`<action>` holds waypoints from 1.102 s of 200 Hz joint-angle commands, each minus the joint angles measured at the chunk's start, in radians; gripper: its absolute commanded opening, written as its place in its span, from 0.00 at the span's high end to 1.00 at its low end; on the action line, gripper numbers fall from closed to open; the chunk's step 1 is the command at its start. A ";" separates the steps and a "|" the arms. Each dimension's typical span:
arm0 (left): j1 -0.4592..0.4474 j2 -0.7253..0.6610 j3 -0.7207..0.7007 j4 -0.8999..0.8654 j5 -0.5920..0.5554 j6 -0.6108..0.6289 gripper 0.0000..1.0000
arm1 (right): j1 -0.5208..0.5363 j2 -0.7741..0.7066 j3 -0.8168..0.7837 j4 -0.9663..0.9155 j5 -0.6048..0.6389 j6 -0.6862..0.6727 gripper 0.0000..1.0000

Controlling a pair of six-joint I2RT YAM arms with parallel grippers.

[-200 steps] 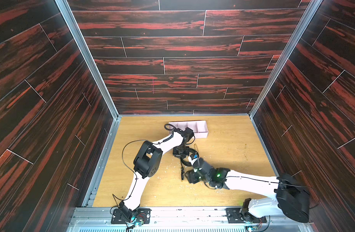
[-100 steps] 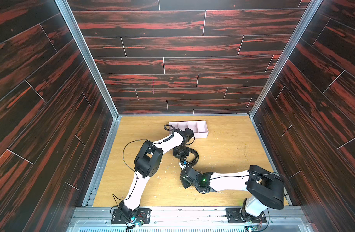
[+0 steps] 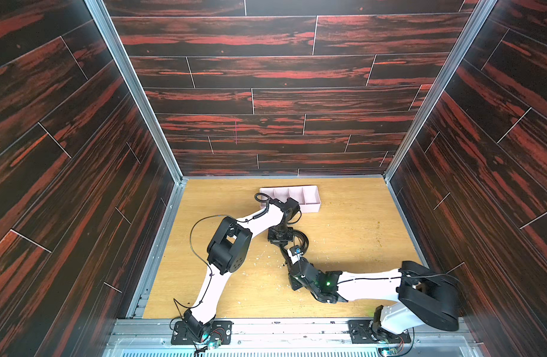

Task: Place the belts into the storage roll
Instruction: Roll the belt at the center of the board.

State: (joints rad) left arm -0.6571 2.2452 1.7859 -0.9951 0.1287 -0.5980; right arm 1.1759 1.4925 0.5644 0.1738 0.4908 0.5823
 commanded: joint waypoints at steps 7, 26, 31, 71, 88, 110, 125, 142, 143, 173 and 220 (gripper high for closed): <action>0.022 -0.002 -0.016 -0.008 -0.064 0.035 0.96 | -0.002 -0.059 -0.068 -0.069 0.033 0.056 1.00; 0.024 -0.002 -0.015 -0.016 -0.066 0.039 0.97 | -0.010 -0.078 -0.092 -0.085 0.046 0.080 1.00; 0.022 -0.003 -0.017 -0.016 -0.065 0.042 0.98 | -0.011 -0.083 -0.096 -0.088 0.050 0.087 1.00; 0.023 -0.016 -0.033 -0.036 -0.065 0.077 1.00 | -0.052 -0.119 -0.127 -0.087 0.034 0.093 1.00; 0.023 -0.016 -0.037 -0.058 -0.106 0.097 1.00 | -0.091 -0.105 -0.159 -0.041 0.007 0.082 1.00; 0.022 -0.017 -0.039 -0.090 -0.129 0.090 1.00 | -0.125 -0.090 -0.176 0.007 -0.041 0.071 0.97; 0.022 -0.020 -0.049 -0.088 -0.107 0.044 1.00 | -0.126 -0.069 -0.149 -0.006 -0.051 0.064 0.89; 0.023 -0.033 -0.077 -0.044 -0.037 -0.022 1.00 | -0.125 -0.045 -0.109 -0.042 -0.054 0.073 0.80; 0.022 -0.034 -0.078 -0.042 -0.034 -0.026 1.00 | -0.125 -0.045 -0.107 -0.044 -0.054 0.074 0.79; 0.024 -0.057 -0.099 -0.042 -0.016 -0.118 1.00 | -0.125 -0.103 -0.053 -0.186 -0.030 0.136 0.52; 0.027 -0.110 -0.151 -0.076 -0.054 -0.316 1.00 | -0.130 -0.194 0.094 -0.516 -0.029 0.303 0.23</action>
State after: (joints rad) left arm -0.6380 2.1738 1.6661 -0.9714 0.1356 -0.7673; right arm 1.0531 1.3235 0.5648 -0.1085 0.4450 0.7555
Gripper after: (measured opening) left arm 0.186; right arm 0.731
